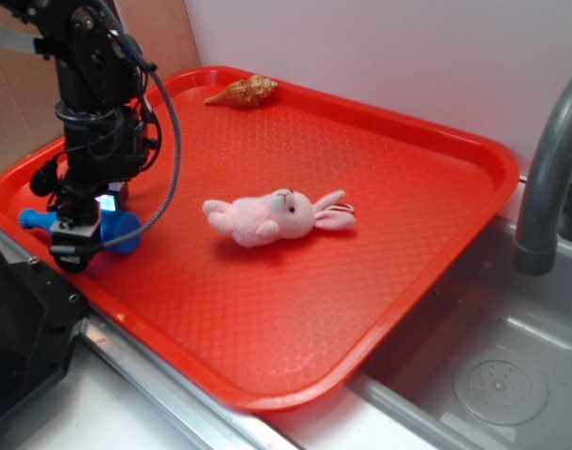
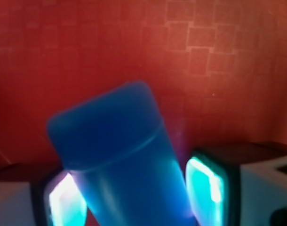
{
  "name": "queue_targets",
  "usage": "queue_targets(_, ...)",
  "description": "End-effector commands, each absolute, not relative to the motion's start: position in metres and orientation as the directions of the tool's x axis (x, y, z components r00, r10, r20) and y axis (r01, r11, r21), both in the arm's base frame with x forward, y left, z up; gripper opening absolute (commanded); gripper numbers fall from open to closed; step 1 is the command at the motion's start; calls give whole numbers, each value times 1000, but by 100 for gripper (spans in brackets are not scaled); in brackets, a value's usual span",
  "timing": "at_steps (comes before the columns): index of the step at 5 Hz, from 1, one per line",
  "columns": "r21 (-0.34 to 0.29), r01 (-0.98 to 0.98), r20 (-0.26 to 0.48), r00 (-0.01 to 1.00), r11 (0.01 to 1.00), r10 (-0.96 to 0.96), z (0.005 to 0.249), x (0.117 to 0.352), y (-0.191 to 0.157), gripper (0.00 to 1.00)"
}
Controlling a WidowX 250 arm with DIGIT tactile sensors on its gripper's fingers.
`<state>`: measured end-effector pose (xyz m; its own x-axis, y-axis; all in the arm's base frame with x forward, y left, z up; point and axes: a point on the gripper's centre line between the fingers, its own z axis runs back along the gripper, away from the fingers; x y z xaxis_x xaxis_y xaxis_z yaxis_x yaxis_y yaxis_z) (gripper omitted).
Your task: Grab the blue bottle.
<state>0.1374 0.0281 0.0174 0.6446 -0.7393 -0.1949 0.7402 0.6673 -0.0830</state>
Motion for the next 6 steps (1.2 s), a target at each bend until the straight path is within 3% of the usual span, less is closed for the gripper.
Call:
queue_targets(1, -10, 603, -141, 789, 798, -598, 73, 151, 28, 0)
queue_targets(2, 80, 448, -63, 894, 891, -444, 124, 174, 24, 0)
queue_targets(3, 87, 326, -42, 945, 942, -323, 175, 187, 23, 0)
queue_targets(4, 37, 81, -8, 997, 996, -81, 218, 197, 21, 0)
queue_targets(5, 39, -113, 49, 993, 993, 111, 233, 195, 18, 0)
queue_targets(6, -25, -270, 85, 959, 962, 271, 232, 181, 23, 0)
